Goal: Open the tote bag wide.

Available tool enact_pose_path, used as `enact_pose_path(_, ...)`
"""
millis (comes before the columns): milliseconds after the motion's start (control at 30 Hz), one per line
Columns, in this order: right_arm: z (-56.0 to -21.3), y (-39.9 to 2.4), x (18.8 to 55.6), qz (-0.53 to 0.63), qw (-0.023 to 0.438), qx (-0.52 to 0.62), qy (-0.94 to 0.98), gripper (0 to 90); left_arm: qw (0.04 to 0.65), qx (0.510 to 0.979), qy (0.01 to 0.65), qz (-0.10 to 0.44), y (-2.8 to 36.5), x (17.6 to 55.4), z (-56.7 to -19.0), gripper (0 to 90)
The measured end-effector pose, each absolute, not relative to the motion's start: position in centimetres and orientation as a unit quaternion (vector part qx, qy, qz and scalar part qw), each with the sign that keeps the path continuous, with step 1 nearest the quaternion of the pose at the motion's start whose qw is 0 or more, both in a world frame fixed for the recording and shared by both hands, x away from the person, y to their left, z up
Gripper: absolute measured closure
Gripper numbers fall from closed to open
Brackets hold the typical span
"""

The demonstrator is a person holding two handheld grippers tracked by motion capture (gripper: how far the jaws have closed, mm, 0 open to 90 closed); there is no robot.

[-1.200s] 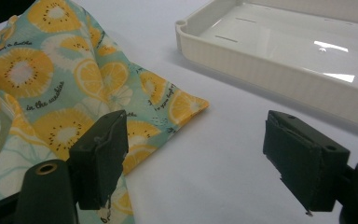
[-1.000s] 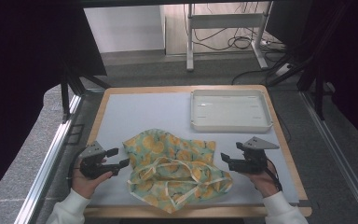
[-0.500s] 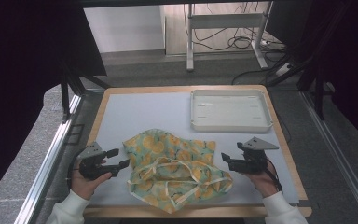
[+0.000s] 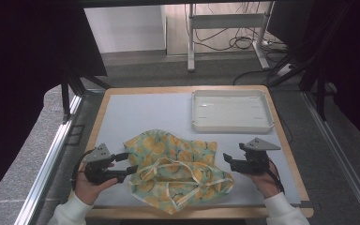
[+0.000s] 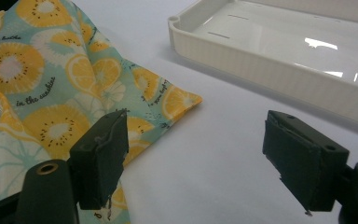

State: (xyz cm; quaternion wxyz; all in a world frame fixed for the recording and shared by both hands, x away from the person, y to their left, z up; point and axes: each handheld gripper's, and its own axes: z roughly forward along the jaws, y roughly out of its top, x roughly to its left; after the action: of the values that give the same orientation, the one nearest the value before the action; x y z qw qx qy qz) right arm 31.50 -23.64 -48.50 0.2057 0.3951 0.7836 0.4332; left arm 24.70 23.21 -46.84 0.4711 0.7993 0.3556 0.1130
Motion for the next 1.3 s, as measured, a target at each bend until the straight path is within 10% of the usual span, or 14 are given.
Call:
enact_pose_path(600,-48.5,-23.6,31.5,0.431,0.205,0.396,0.784,22.3,0.428,0.846,0.304,0.095,19.9,23.7,-46.5,42.4)
enact_pose_path(1300,-48.5,-23.7,31.5,0.432,0.209,0.399,0.782,22.1,0.383,0.871,0.304,0.046,19.3,25.1,-48.8,87.8)
